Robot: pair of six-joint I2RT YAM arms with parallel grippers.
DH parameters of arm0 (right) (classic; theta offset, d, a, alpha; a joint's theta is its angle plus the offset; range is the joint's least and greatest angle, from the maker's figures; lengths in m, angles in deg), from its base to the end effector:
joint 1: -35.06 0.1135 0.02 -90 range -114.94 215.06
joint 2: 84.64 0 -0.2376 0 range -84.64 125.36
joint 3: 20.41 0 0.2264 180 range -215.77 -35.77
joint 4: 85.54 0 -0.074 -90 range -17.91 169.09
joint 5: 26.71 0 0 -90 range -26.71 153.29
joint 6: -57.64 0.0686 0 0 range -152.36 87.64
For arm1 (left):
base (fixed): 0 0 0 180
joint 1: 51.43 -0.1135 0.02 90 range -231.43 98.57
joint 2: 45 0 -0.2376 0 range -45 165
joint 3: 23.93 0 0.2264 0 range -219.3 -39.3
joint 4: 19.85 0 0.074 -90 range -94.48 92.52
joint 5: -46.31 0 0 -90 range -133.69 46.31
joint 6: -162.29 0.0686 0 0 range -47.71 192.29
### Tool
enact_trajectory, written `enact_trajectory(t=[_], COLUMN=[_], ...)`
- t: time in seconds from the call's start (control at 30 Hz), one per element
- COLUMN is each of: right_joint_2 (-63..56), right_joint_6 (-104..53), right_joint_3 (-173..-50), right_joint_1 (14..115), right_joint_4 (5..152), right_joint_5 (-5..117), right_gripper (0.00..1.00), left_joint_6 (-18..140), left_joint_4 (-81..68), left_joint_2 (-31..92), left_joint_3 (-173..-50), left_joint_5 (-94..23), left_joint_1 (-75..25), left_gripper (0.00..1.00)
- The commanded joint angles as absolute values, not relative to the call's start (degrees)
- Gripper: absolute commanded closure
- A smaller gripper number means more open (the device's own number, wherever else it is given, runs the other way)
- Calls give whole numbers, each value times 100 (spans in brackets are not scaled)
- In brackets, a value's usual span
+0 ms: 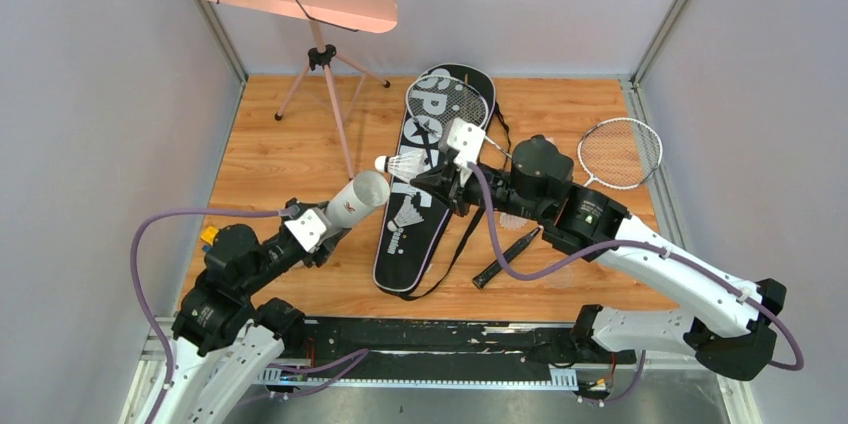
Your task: Pack up the badminton gear
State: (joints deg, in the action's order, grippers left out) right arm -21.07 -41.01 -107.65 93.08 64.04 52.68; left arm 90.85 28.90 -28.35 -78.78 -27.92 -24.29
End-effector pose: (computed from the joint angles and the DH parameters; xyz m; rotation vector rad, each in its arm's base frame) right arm 0.1281 0.2290 0.4005 -1.0796 1.3792 0.7951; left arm 0.0875 -0.0658 0.2959 0.8648 1.5339 -0.3503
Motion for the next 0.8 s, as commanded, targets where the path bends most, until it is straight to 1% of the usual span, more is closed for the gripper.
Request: enact_trajectory(t=[0.0,0.17,0.53,0.63,0.7,0.77], right_joint_2=[-2023,-1960,-1718,-1560,-1466,-1409], right_joint_6=[-5188,-5689,-6726,-7028,-7164,-7206], right_joint_3=[-11195,-11315,-11402,-11487,-11534,-11552], right_joint_1=[9641,9823,10053,10152,10195,10220], right_joint_4=[5975,5717,5253,5220,5220,5257], right_joint_5=[5398,5600,5270,5366,5432,5424], right_gripper=[100,100,100,100,98,94], left_joint_6=[9214,9311,9336,9351,9363,9364], left_joint_4=[2682,2680,2562,2553,2547,2548], left_joint_2=[-2809,-2767,-2648,-2608,-2602,-2609], left_joint_3=[-7799,-7775,-7719,-7739,-7742,-7724], left_joint_5=[-2520,-2448,-2366,-2349,-2348,-2332], left_joint_1=[-2436,-2436,-2436,-2436,-2436,-2436], left_gripper=[51,51,51,51,51,51])
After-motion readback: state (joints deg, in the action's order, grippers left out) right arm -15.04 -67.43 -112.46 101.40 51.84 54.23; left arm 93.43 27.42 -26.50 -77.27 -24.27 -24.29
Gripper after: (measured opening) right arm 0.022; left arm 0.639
